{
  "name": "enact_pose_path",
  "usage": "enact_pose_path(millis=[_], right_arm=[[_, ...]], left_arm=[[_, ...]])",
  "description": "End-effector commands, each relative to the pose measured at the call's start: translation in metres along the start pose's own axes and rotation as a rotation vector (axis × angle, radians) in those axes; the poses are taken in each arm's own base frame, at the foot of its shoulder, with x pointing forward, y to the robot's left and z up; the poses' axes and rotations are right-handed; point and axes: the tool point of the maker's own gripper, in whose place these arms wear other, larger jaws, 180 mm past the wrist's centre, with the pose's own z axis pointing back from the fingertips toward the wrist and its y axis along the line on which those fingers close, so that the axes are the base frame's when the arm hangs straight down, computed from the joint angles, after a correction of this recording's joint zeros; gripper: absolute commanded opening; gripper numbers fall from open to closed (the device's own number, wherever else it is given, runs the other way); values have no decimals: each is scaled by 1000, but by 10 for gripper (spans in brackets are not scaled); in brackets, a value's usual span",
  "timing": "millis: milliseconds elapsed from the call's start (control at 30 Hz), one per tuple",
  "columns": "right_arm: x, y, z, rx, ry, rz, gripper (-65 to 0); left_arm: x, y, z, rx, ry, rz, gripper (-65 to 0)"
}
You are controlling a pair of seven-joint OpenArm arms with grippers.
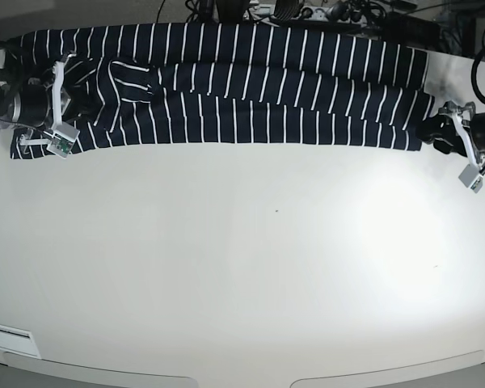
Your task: Fold the T-shirt properly
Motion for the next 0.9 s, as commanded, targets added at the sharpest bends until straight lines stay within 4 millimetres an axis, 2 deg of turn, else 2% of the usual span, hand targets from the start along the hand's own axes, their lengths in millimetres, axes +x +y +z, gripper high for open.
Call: enact_pose_path(millis=[0, 233, 300, 567, 800, 867], right_arm=[[10, -7, 6, -33, -32, 15, -650], [8, -56, 12, -313, -35, -39, -650], [6, -63, 14, -357, -21, -47, -650], [4, -52, 8, -300, -13, -6, -650], [-29, -40, 6, -249, 154, -32, -650], [-35, -44, 6, -285, 166, -55, -613]], left_arm=[[14, 5, 11, 21, -30, -22, -290], [13, 3, 8, 11, -36, -15, -290], [13, 1, 5, 4, -41, -10, -290], [12, -7, -4, -24, -61, 10, -290], [12, -7, -4, -24, -60, 9, -290], [12, -7, -4, -24, -61, 9, -290]])
